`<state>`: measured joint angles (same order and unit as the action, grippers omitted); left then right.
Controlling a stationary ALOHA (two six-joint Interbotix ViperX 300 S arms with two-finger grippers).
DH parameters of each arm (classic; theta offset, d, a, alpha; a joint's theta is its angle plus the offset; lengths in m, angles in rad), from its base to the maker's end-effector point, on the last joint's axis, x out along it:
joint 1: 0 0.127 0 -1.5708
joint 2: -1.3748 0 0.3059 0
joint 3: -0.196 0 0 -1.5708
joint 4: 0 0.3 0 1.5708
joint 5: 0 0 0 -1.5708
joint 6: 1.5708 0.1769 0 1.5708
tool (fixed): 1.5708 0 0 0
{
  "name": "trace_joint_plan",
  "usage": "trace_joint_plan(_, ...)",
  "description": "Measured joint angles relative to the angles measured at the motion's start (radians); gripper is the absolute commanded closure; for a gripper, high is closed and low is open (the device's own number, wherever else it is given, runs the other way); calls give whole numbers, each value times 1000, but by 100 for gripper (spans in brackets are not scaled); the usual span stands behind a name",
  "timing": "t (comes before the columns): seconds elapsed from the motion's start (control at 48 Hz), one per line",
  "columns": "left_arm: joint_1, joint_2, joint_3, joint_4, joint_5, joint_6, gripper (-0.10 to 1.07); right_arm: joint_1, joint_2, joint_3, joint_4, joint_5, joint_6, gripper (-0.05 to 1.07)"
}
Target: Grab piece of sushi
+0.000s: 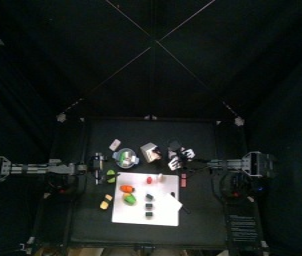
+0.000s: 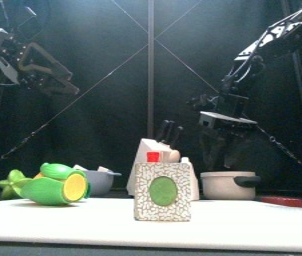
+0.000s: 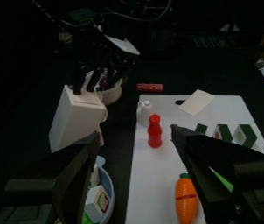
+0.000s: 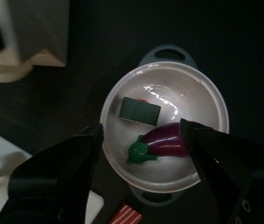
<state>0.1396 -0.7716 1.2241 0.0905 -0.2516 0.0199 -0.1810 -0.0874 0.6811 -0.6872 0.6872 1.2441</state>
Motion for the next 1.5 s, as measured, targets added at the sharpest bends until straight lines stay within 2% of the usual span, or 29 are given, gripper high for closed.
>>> trace_joint_plan(0.104,0,-2,-2,0,-2,0,0,54,-25,-28,15,-3,0,4)
trace_joint_plan(0.292,0,-2,3,0,-2,0,0,239,-32,-80,17,-43,-2,4)
trace_joint_plan(0.521,5,0,3,0,-2,0,0,379,69,-149,-6,-103,-6,4)
trace_joint_plan(0.729,9,0,3,0,2,0,0,433,169,-224,-51,-106,-5,4)
trace_joint_plan(0.917,17,0,5,0,3,0,0,443,233,-279,-67,-106,-6,4)
trace_joint_plan(1.5,18,0,9,0,3,0,0,445,324,-310,-34,-109,-6,4)
